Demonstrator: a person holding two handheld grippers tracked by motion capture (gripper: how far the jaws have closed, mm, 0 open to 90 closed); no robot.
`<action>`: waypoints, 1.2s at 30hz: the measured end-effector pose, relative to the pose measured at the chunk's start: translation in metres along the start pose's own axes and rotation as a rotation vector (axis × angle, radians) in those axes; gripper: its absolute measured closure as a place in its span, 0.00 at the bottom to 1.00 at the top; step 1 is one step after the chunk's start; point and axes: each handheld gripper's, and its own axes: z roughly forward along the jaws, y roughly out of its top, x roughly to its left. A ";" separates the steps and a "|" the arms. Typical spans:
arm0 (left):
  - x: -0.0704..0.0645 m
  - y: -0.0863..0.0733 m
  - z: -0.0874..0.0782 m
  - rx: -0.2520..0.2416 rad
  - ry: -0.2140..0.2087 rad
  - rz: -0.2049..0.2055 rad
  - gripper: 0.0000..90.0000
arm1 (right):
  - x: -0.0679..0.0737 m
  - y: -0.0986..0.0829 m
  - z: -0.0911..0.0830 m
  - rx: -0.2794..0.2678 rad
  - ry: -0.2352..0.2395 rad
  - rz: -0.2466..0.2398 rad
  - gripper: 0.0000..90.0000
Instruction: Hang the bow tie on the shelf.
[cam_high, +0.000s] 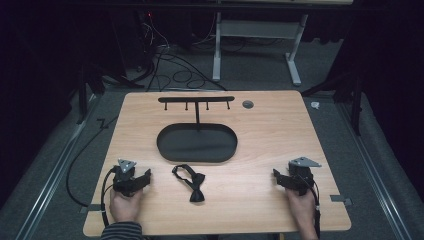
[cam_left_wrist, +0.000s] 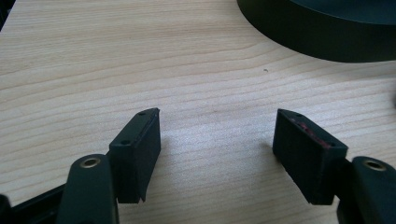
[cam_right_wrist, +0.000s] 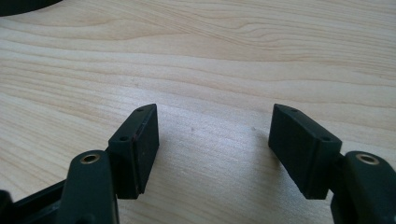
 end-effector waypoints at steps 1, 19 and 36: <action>0.000 0.000 0.000 0.001 0.000 0.000 0.36 | 0.000 0.000 0.000 0.001 0.001 -0.002 0.38; -0.004 -0.004 -0.004 0.004 0.008 -0.009 0.35 | 0.001 0.000 0.000 0.002 0.011 -0.013 0.36; -0.010 0.002 -0.017 -0.045 0.015 -0.006 0.47 | 0.001 0.000 0.000 0.002 0.015 -0.011 0.35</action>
